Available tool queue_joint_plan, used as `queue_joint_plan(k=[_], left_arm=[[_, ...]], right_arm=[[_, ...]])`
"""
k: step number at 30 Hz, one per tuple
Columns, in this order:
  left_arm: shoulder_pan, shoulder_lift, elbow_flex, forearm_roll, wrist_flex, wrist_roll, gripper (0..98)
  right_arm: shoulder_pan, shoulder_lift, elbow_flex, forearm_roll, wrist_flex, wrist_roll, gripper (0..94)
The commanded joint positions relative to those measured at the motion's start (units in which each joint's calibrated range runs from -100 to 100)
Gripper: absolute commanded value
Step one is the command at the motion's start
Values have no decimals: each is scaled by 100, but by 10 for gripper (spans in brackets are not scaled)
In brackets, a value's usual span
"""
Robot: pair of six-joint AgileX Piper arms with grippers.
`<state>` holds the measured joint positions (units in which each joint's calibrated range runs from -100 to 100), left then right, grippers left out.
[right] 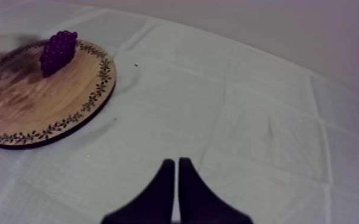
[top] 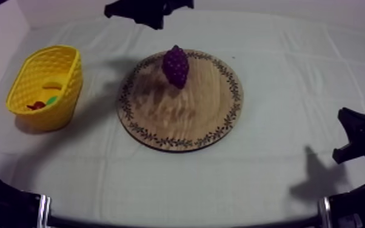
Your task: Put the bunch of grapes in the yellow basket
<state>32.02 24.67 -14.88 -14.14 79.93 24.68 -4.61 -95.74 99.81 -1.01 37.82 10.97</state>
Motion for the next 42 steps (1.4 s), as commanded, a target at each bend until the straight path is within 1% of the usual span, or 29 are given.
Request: queue_joint_plan(k=[1, 2, 3, 4, 7, 9, 10, 11, 13, 16, 20, 25, 42], left_arm=[[6, 295, -176, 15, -1, 15, 2], [9, 360, -236, 24, -6, 34, 17], [11, 418, -285, 30, -12, 68, 64], [12, 466, -322, 34, -16, 119, 133], [14, 572, -376, 49, -17, 296, 410], [12, 632, -364, 87, 31, 381, 660], [11, 660, -361, 105, 63, 406, 750], [10, 687, -375, 117, 99, 431, 815], [9, 739, -431, 132, 176, 468, 892], [8, 810, -495, 145, 250, 494, 941], [-10, 963, -616, 193, 281, 518, 961], [-45, 1333, -845, 210, 258, 565, 966], [-190, 2908, -1604, 94, -95, 694, 965]], right_arm=[[2, -1, -3, 1, 0, 0, 4], [2, -1, -3, 1, 0, 0, 4], [2, -1, -3, 1, 0, 0, 4], [2, -1, -3, 1, 0, 0, 4], [2, -1, -3, 1, 0, 0, 4], [2, -1, -3, 1, 0, 0, 4], [2, -1, -3, 1, 0, 0, 4], [2, -1, -3, 1, 0, 0, 4], [2, -1, -3, 1, 0, 0, 4], [2, -1, -3, 1, 0, 0, 4], [2, -1, -3, 1, 0, 0, 4], [2, -1, -3, 1, 0, -3, 4], [2, -1, -3, 1, 0, 0, 4]])
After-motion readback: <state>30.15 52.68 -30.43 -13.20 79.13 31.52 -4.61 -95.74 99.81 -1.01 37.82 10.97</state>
